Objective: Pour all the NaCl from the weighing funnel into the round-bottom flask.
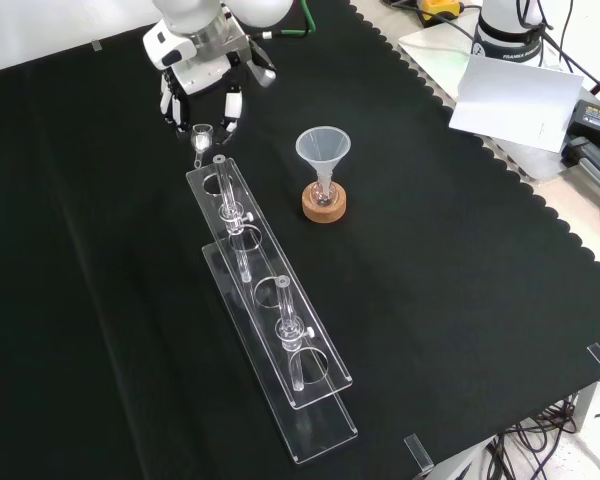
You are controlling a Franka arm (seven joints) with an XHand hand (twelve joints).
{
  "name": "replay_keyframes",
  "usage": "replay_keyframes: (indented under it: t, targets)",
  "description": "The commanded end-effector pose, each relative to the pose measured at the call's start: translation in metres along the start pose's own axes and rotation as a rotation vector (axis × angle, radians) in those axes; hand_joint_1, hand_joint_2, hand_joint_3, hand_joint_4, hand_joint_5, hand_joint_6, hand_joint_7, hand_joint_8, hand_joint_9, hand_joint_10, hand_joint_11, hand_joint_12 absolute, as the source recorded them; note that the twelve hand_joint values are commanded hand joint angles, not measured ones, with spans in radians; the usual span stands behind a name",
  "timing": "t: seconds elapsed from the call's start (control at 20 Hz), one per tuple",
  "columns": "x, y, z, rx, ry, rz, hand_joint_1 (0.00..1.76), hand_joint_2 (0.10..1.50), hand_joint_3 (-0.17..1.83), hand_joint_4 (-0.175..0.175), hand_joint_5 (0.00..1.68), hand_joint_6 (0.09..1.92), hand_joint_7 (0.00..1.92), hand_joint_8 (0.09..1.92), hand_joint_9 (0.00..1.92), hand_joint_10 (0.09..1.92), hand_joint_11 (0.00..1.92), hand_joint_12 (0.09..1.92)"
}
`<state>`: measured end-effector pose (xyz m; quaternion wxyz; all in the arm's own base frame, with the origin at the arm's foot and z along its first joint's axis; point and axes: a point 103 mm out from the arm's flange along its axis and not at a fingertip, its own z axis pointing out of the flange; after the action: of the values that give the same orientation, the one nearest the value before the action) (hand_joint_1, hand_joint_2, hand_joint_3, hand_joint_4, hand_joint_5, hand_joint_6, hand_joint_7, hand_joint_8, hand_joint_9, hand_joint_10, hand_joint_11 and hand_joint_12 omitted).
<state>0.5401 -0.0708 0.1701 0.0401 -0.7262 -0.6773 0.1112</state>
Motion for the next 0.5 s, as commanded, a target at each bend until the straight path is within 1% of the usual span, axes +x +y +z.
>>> replay_keyframes:
  t: [0.05,0.5]
  targets:
    - [-0.002,-0.023,-0.015,-0.012,-0.013,0.028,1.16,0.62,0.59,0.175,1.56,0.09,0.90,0.62,1.22,0.20,1.08,0.87]
    - [-0.003,-0.063,-0.046,-0.052,-0.024,0.066,1.16,0.62,0.59,0.175,1.56,0.09,0.90,0.61,1.22,0.20,1.08,0.87]
